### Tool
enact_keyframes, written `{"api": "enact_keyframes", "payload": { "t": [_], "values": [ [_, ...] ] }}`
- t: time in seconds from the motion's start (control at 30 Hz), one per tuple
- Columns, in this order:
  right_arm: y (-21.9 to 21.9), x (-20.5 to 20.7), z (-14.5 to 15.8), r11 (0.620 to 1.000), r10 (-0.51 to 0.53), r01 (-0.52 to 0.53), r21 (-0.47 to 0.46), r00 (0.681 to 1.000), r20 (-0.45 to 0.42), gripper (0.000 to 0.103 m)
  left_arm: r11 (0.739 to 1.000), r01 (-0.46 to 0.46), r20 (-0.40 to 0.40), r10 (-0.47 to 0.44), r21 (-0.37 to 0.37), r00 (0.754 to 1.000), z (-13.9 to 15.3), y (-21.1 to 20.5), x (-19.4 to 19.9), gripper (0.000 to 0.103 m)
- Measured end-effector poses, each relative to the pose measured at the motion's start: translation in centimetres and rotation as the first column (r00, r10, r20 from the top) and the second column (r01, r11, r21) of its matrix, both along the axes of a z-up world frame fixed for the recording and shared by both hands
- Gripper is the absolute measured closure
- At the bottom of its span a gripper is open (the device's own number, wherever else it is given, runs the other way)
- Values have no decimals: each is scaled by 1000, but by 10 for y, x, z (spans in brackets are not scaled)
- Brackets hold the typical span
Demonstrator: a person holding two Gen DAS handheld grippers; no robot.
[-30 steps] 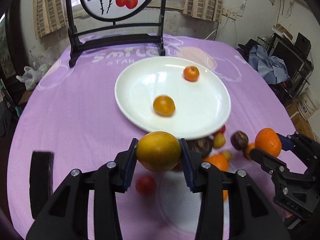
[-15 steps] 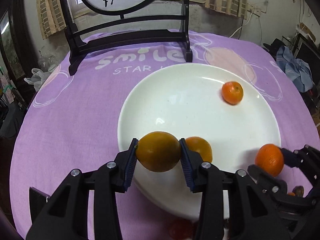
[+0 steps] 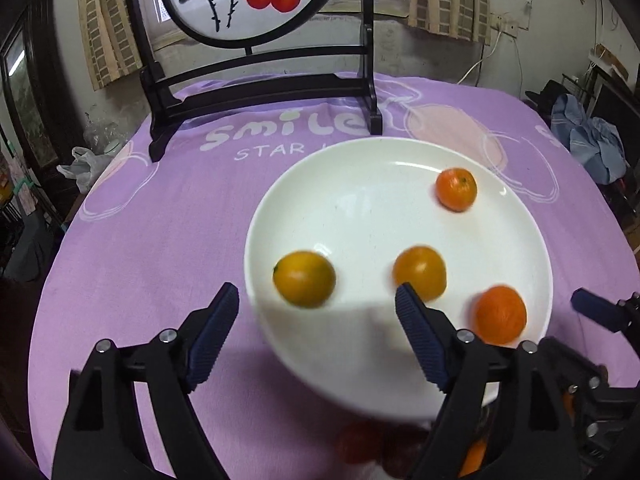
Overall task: Organize fruits
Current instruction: 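Lower both held fruits onto the white plate and open both tools, then grasp the red tomato with the left tool while the right tool grasps an orange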
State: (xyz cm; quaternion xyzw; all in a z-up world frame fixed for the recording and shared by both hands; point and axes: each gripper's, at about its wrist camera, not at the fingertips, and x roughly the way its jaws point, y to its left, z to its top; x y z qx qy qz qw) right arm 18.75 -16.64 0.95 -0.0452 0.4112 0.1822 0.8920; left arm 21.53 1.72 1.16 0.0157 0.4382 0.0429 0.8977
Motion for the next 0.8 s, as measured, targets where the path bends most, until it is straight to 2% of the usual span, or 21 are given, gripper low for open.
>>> {"api": "enact_keyframes", "payload": {
  "t": [0.1,0.23,0.43,0.53,0.8],
  "values": [
    [-8,-16,2,1000,-6,6,10,1000,15,43,1000,-9,2,9,-23,1000,2,4,-20,22],
    [-12,-40,1,1000,9,-9,6,1000,6,42,998,-25,9,25,-59,1000,2,9,-54,13],
    [-1,-81,-10,996,84,-82,36,995,-50,41,996,-23,-21,21,-85,1000,-12,17,-93,13],
    [14,-99,-17,992,130,-129,16,989,-66,41,995,-30,-15,29,-91,999,-15,23,-104,12],
    [55,-111,-40,984,160,-168,-55,980,-122,42,978,-84,-33,79,-189,996,-35,55,-108,11]
  ]
}}
